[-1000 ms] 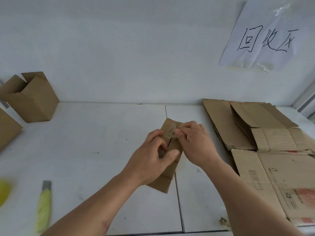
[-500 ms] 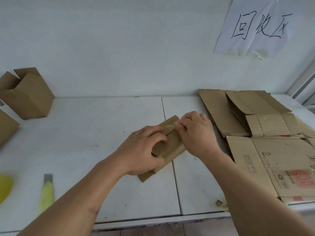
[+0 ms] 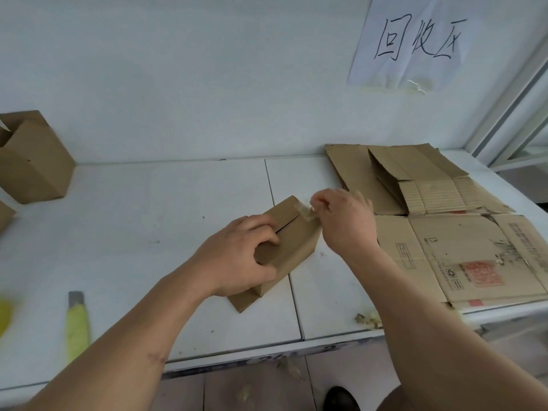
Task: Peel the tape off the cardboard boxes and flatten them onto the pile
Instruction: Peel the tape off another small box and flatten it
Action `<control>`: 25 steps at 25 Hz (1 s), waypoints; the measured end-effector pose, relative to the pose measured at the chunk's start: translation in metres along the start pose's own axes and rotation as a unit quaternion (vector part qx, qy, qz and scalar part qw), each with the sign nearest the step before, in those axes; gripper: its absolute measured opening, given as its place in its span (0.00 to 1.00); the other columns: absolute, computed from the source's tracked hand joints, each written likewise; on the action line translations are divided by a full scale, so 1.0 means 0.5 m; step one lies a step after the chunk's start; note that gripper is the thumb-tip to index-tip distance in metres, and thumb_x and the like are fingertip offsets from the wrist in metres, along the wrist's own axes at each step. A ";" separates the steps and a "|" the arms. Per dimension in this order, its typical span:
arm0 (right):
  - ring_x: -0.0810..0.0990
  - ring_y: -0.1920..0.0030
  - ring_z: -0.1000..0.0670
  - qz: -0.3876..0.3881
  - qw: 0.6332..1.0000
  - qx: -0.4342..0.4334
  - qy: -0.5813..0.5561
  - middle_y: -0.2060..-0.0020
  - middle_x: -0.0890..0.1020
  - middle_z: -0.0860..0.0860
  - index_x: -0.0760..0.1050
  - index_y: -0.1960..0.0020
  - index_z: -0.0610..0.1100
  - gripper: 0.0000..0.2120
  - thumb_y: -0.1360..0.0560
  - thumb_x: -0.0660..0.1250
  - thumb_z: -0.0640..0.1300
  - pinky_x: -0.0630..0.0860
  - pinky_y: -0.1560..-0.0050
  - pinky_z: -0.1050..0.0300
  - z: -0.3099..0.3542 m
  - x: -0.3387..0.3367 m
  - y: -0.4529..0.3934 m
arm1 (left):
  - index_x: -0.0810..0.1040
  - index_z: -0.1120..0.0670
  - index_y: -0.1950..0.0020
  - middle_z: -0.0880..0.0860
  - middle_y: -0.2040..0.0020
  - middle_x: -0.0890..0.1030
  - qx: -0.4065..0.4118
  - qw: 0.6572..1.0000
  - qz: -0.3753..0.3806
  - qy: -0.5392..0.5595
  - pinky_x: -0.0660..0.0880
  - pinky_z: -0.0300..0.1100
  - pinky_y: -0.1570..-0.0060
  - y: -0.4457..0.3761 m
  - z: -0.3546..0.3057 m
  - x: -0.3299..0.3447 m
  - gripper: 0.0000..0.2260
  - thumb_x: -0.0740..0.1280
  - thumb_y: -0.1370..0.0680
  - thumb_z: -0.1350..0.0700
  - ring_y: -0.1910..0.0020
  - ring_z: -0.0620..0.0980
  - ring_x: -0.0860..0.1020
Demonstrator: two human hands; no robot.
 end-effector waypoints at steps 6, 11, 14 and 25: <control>0.70 0.43 0.49 0.069 0.995 -0.044 0.061 0.46 0.75 0.54 0.80 0.46 0.51 0.23 0.22 0.55 0.66 0.65 0.42 0.53 0.037 0.011 0.040 | 0.72 0.42 0.34 0.34 0.28 0.59 0.000 1.000 -0.005 0.000 0.66 0.39 0.39 0.030 -0.021 0.009 0.21 0.67 0.28 0.48 0.31 0.37 0.58; 0.77 0.47 0.47 0.032 0.999 -0.004 0.001 0.50 0.82 0.51 0.74 0.37 0.48 0.13 0.19 0.59 0.50 0.69 0.43 0.51 0.014 -0.011 0.031 | 0.72 0.42 0.34 0.34 0.28 0.60 -0.010 1.000 -0.013 0.003 0.64 0.38 0.41 0.039 -0.035 0.015 0.21 0.67 0.27 0.48 0.31 0.38 0.58; 0.77 0.48 0.47 0.016 0.997 0.052 -0.058 0.52 0.82 0.51 0.77 0.42 0.47 0.10 0.19 0.60 0.45 0.73 0.47 0.51 -0.017 -0.031 0.041 | 0.72 0.41 0.34 0.34 0.28 0.61 -0.016 1.000 -0.006 0.011 0.65 0.39 0.39 0.042 -0.041 0.020 0.22 0.68 0.28 0.47 0.31 0.38 0.60; 0.74 0.72 0.59 -0.063 0.931 0.184 -0.309 0.64 0.81 0.53 0.80 0.51 0.49 0.05 0.21 0.66 0.49 0.69 0.74 0.68 -0.145 -0.126 0.171 | 0.71 0.39 0.31 0.35 0.25 0.60 0.012 0.999 0.043 -0.002 0.62 0.39 0.37 0.062 -0.121 0.036 0.25 0.68 0.28 0.49 0.29 0.42 0.62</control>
Point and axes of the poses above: each hand's wrist, its own y-axis away from the middle knuckle, its own x-axis out of the palm, z = x × y, the point moved 7 cm from there along -y, towards the middle knuckle
